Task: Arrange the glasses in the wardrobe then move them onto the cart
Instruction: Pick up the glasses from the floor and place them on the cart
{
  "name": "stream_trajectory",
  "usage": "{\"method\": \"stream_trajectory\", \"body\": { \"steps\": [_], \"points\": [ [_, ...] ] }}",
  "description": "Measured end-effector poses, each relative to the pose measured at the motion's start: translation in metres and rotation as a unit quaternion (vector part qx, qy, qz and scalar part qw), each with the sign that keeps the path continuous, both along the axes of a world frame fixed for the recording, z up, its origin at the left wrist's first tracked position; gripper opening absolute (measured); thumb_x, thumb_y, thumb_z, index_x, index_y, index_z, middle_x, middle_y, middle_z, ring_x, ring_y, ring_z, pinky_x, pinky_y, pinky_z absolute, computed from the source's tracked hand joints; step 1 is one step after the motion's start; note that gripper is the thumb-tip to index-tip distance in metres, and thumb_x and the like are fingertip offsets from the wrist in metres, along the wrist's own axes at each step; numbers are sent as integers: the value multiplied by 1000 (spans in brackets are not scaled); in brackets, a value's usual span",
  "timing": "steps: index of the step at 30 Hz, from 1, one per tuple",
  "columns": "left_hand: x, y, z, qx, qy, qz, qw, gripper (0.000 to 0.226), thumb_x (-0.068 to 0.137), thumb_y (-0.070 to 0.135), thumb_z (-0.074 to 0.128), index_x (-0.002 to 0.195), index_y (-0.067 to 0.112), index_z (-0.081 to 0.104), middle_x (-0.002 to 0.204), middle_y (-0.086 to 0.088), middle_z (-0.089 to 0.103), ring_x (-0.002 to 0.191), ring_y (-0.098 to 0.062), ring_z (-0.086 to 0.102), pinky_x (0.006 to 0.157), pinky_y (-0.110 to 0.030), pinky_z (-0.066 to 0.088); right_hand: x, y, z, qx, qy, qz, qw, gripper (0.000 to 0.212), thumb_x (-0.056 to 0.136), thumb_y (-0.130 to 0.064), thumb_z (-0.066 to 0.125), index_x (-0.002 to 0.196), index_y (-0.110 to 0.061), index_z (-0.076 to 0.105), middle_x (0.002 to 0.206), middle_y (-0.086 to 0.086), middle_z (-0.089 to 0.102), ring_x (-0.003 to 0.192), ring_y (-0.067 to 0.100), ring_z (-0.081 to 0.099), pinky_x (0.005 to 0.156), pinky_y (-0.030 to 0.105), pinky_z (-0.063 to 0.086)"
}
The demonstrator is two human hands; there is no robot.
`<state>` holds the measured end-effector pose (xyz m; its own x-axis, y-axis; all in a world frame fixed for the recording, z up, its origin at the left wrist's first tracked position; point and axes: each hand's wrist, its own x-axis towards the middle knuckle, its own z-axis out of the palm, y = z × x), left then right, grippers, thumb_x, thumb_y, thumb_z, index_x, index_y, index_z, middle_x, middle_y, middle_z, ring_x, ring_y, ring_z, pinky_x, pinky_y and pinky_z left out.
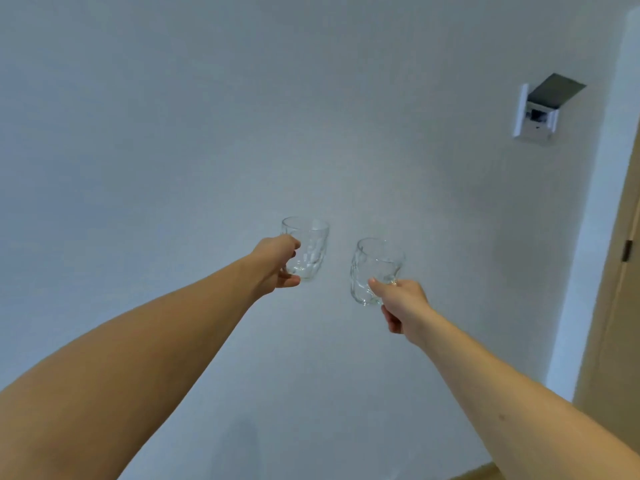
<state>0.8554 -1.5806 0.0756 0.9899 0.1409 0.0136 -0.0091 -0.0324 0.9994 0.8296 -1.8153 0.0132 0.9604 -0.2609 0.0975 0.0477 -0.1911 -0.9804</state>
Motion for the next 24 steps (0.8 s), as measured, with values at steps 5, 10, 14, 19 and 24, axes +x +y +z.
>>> {"method": "stream_trajectory", "body": {
  "steps": [5,10,14,19,24],
  "points": [
    [-52,88,3,3,3,92,996,26,97,22,57,121,12,53,104,2,54,83,-32,62,52,-34,60,-5,92,11,-4,1,104,995,32,92,-36,72,83,-10,55,52,4,43,43,18,35,43,23,30],
    [-108,187,-4,-7,4,164,986,30,96,20,55,125,13,54,105,2,53,81,-33,62,46,-30,56,-25,197,11,-6,3,193,981,30,93,-35,70,89,-8,60,59,4,43,48,18,36,45,24,30],
    [-158,273,-9,-8,3,233,973,24,95,21,58,118,14,55,104,3,54,79,-34,64,46,-31,56,-46,292,5,2,-2,250,968,28,93,-34,70,93,-7,61,60,5,44,47,16,36,44,24,30],
    [-223,384,-18,-10,22,304,952,21,95,21,59,114,14,57,103,3,55,80,-35,65,47,-33,57,-82,413,-13,17,15,308,951,25,91,-32,72,88,-10,59,59,3,43,43,15,34,42,22,29],
    [-288,495,-35,-15,33,366,930,17,95,21,61,109,13,56,103,3,57,86,-38,66,47,-33,57,-127,536,-28,16,31,366,930,26,89,-33,74,97,-11,63,62,4,45,45,14,36,42,21,31]
  ]
}}
